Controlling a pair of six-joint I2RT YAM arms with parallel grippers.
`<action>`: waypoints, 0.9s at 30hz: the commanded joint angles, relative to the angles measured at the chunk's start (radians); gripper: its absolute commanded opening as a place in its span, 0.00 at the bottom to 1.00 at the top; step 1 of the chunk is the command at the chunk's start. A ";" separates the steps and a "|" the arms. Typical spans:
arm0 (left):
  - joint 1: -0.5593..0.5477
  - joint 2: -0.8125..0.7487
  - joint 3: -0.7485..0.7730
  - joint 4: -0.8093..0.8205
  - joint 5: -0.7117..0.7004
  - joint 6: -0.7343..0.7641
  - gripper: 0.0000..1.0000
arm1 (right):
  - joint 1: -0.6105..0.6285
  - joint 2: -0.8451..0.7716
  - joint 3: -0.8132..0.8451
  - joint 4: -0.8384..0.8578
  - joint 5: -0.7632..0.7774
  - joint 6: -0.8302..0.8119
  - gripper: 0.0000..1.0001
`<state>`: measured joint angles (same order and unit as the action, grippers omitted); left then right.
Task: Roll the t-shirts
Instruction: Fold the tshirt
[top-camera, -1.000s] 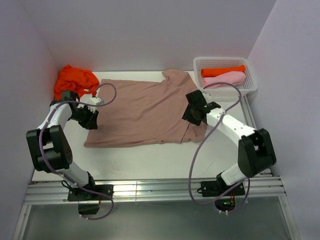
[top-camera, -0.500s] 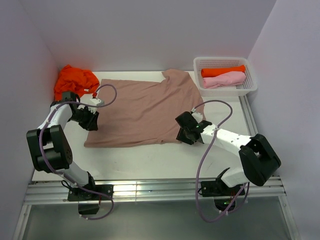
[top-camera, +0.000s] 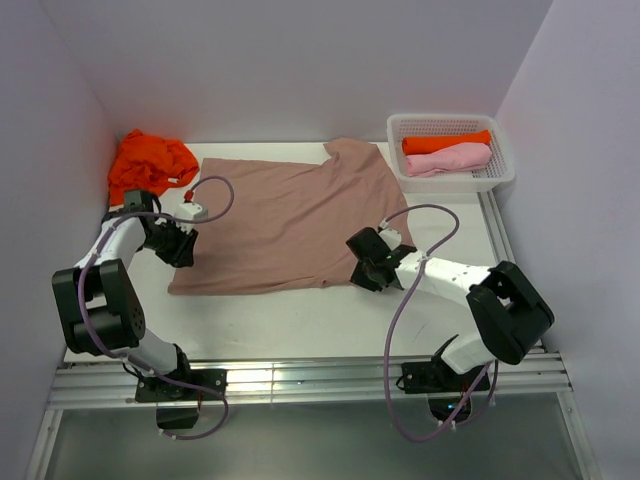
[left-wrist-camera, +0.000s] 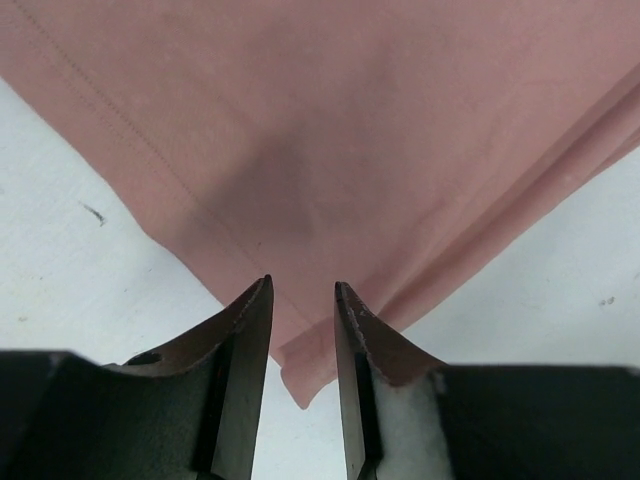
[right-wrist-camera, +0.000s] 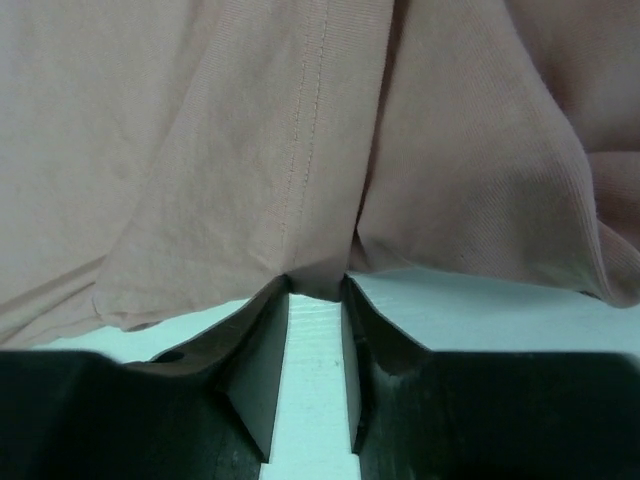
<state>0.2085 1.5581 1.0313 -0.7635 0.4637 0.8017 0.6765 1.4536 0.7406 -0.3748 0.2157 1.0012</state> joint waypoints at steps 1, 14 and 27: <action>0.008 -0.062 -0.016 0.052 -0.026 -0.027 0.37 | 0.008 0.010 0.003 0.033 0.014 0.013 0.26; 0.051 -0.061 -0.004 0.055 -0.060 -0.042 0.35 | 0.006 0.137 0.308 -0.085 0.039 -0.093 0.07; 0.098 0.008 0.006 0.067 -0.106 -0.039 0.44 | -0.061 0.386 0.602 -0.113 0.003 -0.188 0.42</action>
<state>0.2901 1.5509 1.0183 -0.7044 0.3645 0.7647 0.6365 1.8484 1.2919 -0.4553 0.1947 0.8471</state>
